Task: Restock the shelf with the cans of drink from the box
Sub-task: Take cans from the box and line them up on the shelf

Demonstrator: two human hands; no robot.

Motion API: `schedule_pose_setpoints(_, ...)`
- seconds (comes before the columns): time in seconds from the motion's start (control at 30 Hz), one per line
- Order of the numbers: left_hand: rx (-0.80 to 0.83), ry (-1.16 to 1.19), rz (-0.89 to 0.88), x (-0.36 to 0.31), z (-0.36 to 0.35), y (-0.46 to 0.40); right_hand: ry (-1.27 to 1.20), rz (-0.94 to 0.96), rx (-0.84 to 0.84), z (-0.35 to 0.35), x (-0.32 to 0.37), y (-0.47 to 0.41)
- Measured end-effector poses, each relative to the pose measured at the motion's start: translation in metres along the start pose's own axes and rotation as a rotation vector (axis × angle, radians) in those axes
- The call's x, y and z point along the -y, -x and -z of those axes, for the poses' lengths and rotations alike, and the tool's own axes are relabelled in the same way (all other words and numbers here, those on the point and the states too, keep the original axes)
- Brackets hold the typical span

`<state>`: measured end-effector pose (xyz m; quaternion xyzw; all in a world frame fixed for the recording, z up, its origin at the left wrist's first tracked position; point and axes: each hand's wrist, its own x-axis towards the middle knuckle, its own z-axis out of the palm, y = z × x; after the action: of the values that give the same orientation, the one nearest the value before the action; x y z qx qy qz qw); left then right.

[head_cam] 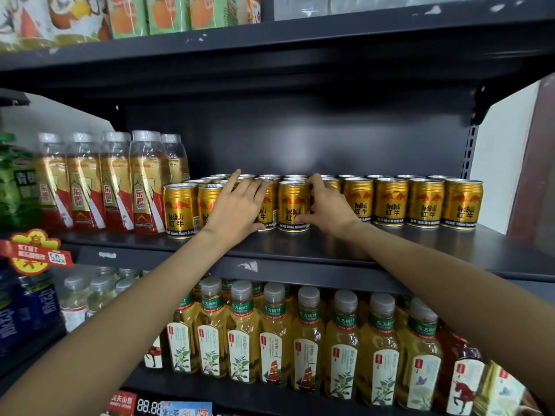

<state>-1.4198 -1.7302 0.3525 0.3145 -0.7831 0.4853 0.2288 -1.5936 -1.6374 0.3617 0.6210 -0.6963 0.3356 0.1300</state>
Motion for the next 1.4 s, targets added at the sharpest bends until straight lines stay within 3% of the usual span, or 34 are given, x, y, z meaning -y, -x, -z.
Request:
schedule_pose_setpoints(0.27, -0.033, 0.045, -0.004, 0.0, -0.004, -0.001, 0.012, -0.023, -0.01, -0.005, 0.005, 0.0)
schedule_pose_setpoints(0.37, -0.062, 0.165, 0.01, 0.001, -0.001, 0.003, 0.04, -0.041, -0.022, 0.002, 0.009, 0.006)
schedule_pose_setpoints(0.5, -0.267, 0.587, 0.146, -0.006, 0.03, 0.024, -0.086, 0.028, -0.148, 0.022, 0.017, 0.041)
schedule_pose_setpoints(0.6, -0.418, 0.914, 0.305, -0.026, 0.068, 0.055, -0.339, 0.116, -0.301, 0.032, 0.027, 0.092)
schedule_pose_setpoints(0.7, -0.497, 1.252, 0.435, -0.055, 0.096, 0.091, -0.57, 0.147, -0.451, 0.028, 0.035, 0.153)
schedule_pose_setpoints(0.8, -0.507, 1.524, 0.562, -0.09, 0.112, 0.13, -0.602, 0.142, -0.525, 0.006, 0.031, 0.21)
schedule_pose_setpoints(0.87, -0.418, 1.639, 0.654, -0.116, 0.114, 0.162, -0.532, 0.125, -0.471, -0.014, 0.023, 0.25)
schedule_pose_setpoints(0.93, -0.2, 1.697, 0.699, -0.142, 0.109, 0.2, -0.438, 0.09, -0.327, -0.032, 0.011, 0.291)
schedule_pose_setpoints(1.07, 0.439, 1.566, 0.53, -0.191, 0.079, 0.293, -0.34, -0.129, 0.055, -0.068, -0.022, 0.37)
schedule_pose_setpoints(1.13, 0.676, 1.451, 0.42, -0.209, 0.064, 0.34, -0.306, -0.249, 0.207, -0.09, -0.038, 0.408)
schedule_pose_setpoints(1.27, 0.889, 1.272, 0.241, -0.234, 0.054, 0.404, -0.245, -0.408, 0.5, -0.134, -0.053, 0.47)
schedule_pose_setpoints(1.4, 0.989, 1.277, 0.286, -0.266, 0.052, 0.44, -0.13, -0.375, 0.677, -0.178, -0.049, 0.5)
